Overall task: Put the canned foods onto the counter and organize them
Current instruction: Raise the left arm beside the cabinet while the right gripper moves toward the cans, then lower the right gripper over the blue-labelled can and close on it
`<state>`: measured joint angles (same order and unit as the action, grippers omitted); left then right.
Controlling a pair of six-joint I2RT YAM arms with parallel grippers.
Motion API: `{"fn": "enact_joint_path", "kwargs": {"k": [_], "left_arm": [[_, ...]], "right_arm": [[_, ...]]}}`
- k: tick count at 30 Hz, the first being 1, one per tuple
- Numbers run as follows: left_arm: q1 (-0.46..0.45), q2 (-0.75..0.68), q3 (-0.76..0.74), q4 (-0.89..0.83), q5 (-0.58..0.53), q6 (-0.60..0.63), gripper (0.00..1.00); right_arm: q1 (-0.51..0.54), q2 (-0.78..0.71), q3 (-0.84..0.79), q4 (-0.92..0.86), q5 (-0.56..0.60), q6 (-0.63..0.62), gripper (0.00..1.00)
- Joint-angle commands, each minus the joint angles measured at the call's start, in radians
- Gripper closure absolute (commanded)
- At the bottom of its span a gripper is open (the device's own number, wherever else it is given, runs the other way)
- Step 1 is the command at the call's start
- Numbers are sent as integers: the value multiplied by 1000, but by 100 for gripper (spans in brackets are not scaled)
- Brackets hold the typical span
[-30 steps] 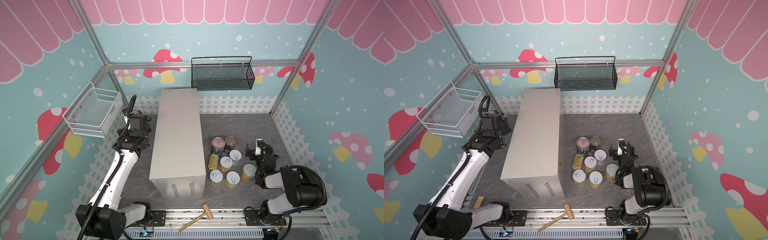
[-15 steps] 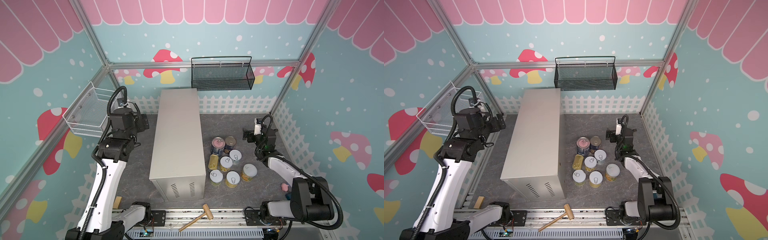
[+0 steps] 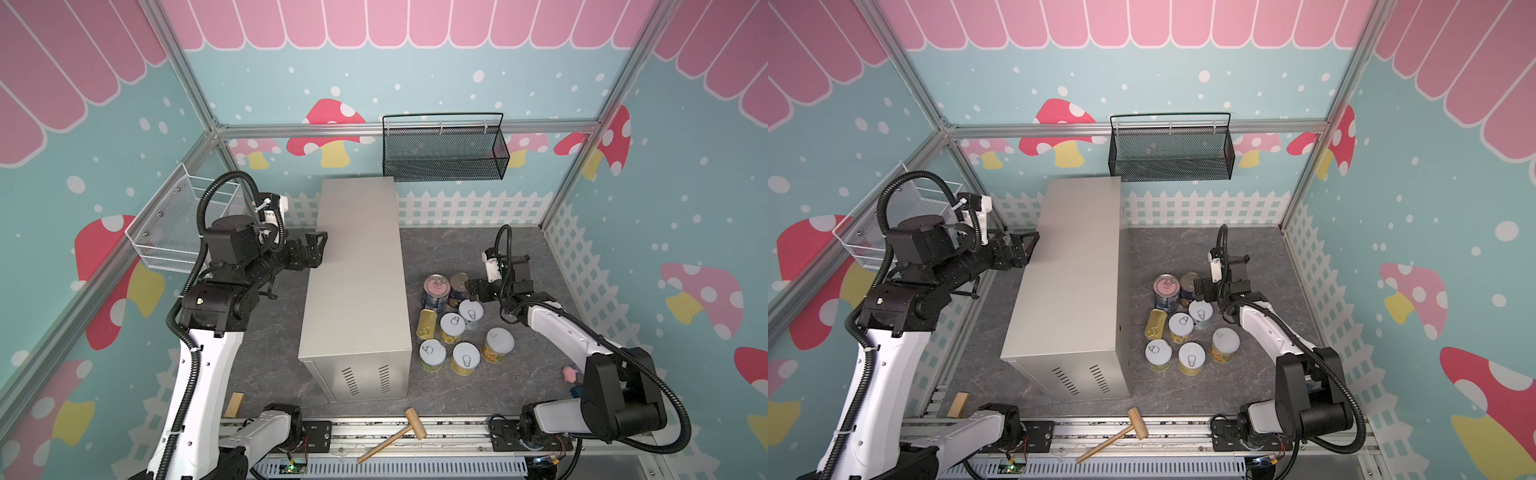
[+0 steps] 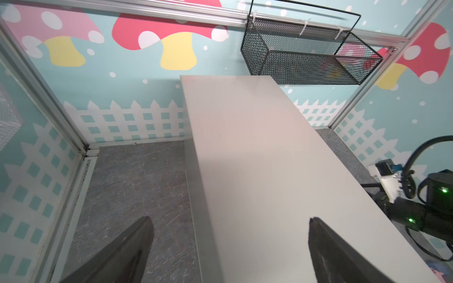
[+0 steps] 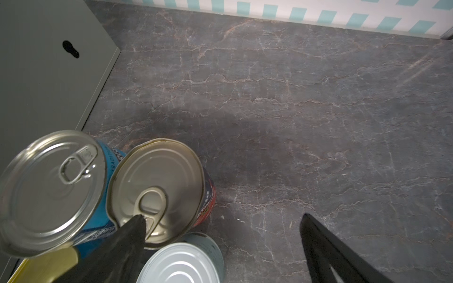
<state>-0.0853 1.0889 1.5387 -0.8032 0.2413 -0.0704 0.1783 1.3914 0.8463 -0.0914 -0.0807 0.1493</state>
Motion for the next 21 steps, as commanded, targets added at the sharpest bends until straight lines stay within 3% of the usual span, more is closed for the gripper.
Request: {"fn": "enact_joint_path", "kwargs": {"k": [1,21], "left_arm": [[4,-27,-27,6,85,22,1],[7,-84,-116,84,206,14,1]], "right_arm": [[17,-21,-10,-39,-36,-36,1],[66,124,29,50,-50,-42,5]]}}
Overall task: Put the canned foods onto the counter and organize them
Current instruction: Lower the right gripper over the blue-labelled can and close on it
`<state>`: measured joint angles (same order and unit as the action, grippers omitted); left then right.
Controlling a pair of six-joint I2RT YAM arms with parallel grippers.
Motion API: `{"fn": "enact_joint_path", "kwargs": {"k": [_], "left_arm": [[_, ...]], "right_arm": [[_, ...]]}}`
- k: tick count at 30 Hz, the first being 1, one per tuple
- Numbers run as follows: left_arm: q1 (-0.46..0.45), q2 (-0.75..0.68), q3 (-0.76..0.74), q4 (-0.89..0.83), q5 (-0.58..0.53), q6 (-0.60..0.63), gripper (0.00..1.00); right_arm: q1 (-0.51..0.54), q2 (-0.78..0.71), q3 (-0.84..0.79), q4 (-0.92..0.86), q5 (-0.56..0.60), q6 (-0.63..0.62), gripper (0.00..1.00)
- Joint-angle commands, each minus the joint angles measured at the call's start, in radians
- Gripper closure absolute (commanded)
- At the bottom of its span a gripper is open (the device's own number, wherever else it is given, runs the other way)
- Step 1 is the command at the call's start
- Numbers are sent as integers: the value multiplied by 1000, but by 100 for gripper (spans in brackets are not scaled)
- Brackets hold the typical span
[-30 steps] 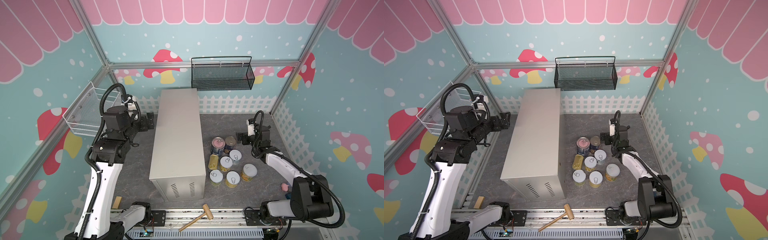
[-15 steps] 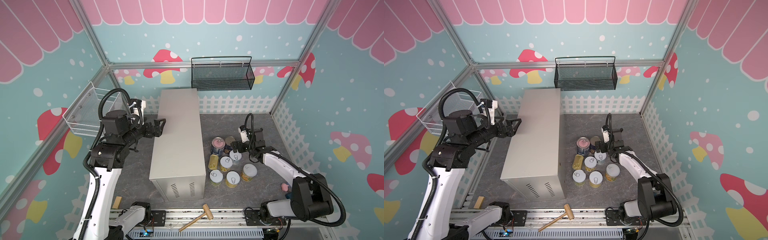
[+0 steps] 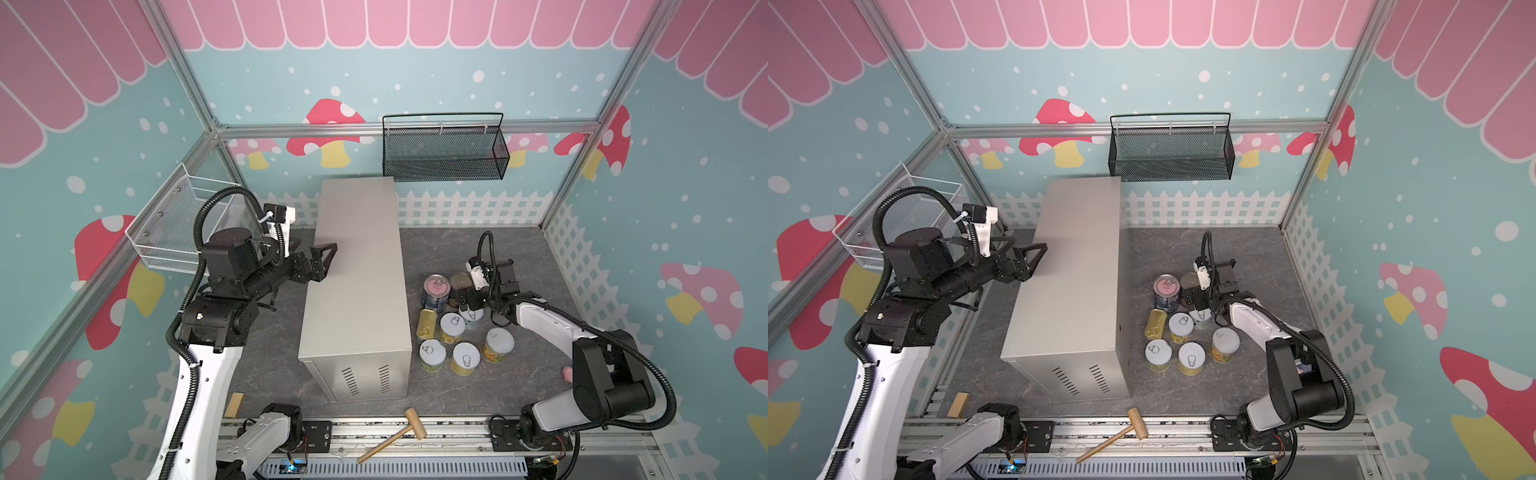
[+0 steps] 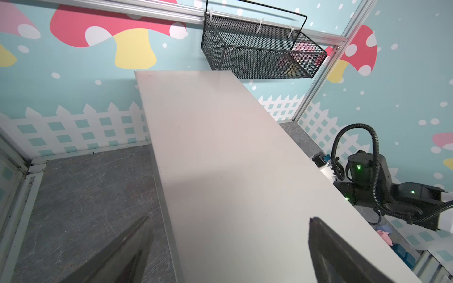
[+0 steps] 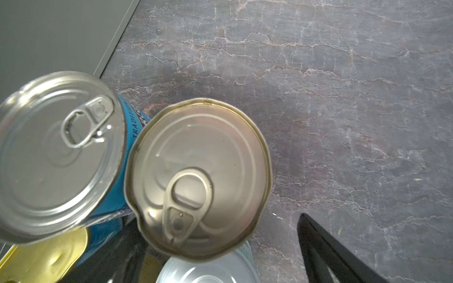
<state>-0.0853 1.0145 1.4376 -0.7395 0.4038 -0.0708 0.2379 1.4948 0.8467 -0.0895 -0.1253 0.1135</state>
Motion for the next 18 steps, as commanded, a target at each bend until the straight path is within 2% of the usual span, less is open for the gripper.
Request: {"fn": "enact_joint_path", "kwargs": {"k": [1,15,18], "left_arm": [[8,-13,-21,24,50,14,1],[14,-33,-64,59,90,10,1],[16,-27,-69,64,89,8,1]], "right_arm": [[8,27,33,59,-6,-8,6],[12,115,77,149,-24,-12,9],[13,129,86,156,-31,-13,13]]}}
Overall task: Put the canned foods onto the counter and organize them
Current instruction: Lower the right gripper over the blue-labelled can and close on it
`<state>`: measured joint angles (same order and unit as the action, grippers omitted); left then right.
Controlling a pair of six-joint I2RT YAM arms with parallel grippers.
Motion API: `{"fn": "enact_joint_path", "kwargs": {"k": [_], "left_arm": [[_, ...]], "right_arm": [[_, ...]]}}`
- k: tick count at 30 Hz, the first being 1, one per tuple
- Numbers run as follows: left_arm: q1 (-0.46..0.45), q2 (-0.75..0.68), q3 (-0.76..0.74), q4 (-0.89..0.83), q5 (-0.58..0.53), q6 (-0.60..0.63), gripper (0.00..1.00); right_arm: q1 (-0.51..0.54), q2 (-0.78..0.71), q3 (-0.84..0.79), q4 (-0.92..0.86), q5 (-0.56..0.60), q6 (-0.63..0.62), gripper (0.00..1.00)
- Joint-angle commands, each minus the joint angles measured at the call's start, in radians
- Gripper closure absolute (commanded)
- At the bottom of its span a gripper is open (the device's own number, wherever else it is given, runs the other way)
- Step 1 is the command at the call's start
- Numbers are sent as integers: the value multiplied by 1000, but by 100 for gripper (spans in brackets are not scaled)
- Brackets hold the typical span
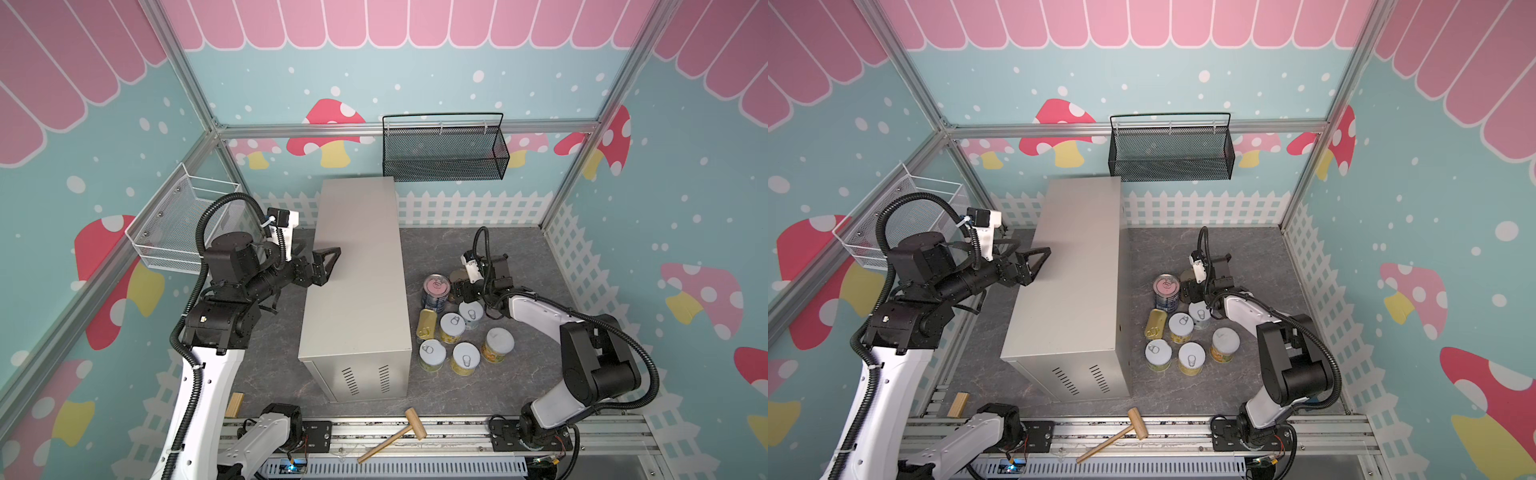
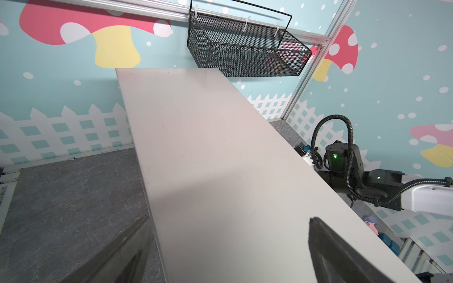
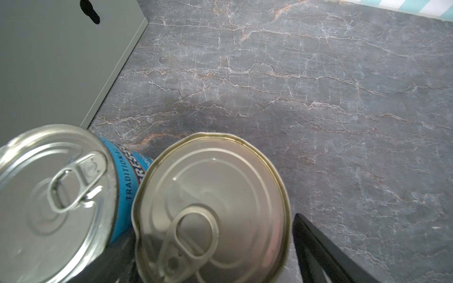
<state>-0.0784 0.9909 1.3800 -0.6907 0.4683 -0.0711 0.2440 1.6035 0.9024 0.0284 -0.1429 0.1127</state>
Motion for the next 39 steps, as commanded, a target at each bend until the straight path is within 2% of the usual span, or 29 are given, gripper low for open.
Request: {"fn": "enact_joint_path", "kwargs": {"k": [1,14,17,23,28,30,34,37,39], "left_arm": [[9,-1,-12,15,24,7,1],[9,26,-18,14,30,3,1],[9,33,-16,14,34,0,1],[8,41,-15,14,30,-3,1],[4,49,-18,19,32,-7,1],[3,50,-18,20,32,-5,1],[0,50,-21,23,33,-4,1],[0,54,-22,28,36,-8,1],[0,58,-23,31,41,-11,1]], "right_arm": [[8,22,31,43,-17,-12,14],[9,7,37,53,-9,-38,37],[9,3,34,54,8,-45,38],[5,6,39,49,129,-62,38],[-8,22,56,45,157,-61,38],[-12,27,60,43,151,-57,35],[-12,-10,39,45,131,-41,17],[-12,-64,6,34,158,-5,3],[-12,-102,-18,11,153,11,1]]}}
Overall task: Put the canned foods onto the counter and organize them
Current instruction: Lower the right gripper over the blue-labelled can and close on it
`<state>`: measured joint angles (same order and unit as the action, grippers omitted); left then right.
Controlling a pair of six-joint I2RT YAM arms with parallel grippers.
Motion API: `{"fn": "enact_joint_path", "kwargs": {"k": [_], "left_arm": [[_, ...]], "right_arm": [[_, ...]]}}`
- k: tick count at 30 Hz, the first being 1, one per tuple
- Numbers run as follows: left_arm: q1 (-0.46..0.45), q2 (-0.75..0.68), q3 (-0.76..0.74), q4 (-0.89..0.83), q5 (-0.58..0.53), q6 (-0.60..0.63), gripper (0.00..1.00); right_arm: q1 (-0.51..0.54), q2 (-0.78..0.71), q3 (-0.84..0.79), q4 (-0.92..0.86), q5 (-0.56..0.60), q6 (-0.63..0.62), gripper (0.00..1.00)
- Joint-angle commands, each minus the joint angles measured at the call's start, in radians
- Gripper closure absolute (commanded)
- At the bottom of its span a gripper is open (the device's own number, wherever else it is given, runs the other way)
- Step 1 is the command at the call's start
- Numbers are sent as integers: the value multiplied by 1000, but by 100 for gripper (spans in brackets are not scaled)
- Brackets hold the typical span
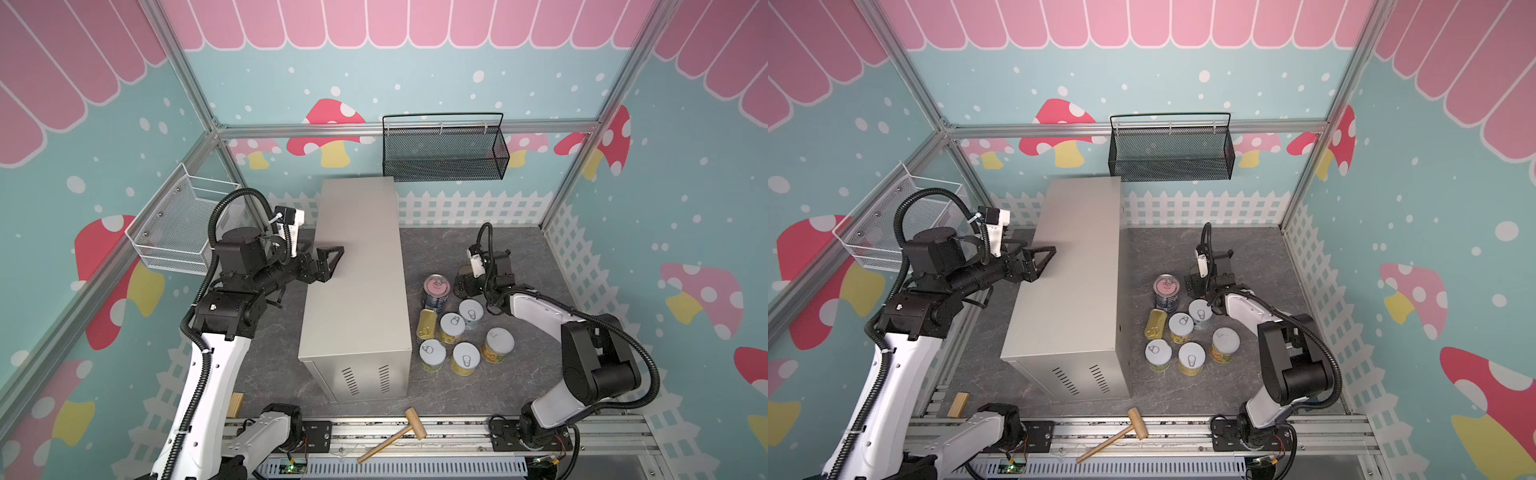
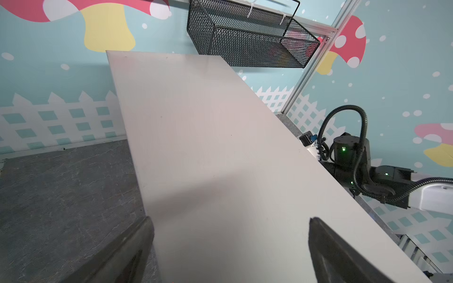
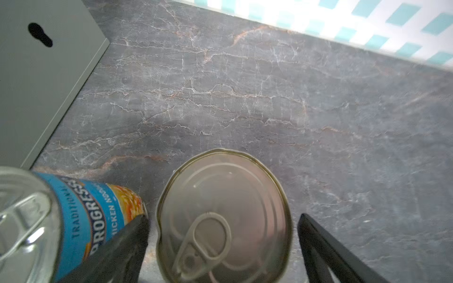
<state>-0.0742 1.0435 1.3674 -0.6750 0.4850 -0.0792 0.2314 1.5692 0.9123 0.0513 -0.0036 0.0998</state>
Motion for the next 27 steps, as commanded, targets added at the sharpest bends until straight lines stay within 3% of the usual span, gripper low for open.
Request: {"fn": "enact_joint_path", "kwargs": {"k": [1,7,14,18,27], "left_arm": [[-6,8,-10,15,26,-5,1],[-9,12,-10,20,31,-10,1],[-19,20,-11,20,23,-12,1],[-19,21,-15,24,25,-16,1],[-26,17,-19,26,18,-16,1]], "right_arm": [[0,-82,-38,-35,13,36,1],[1,-179,-95,-148,5,109,1],[2,-311,-135,-354,106,292,1],[2,-369,-193,-361,81,302,1],[26,-466,-216,-188,-241,124,2]]}}
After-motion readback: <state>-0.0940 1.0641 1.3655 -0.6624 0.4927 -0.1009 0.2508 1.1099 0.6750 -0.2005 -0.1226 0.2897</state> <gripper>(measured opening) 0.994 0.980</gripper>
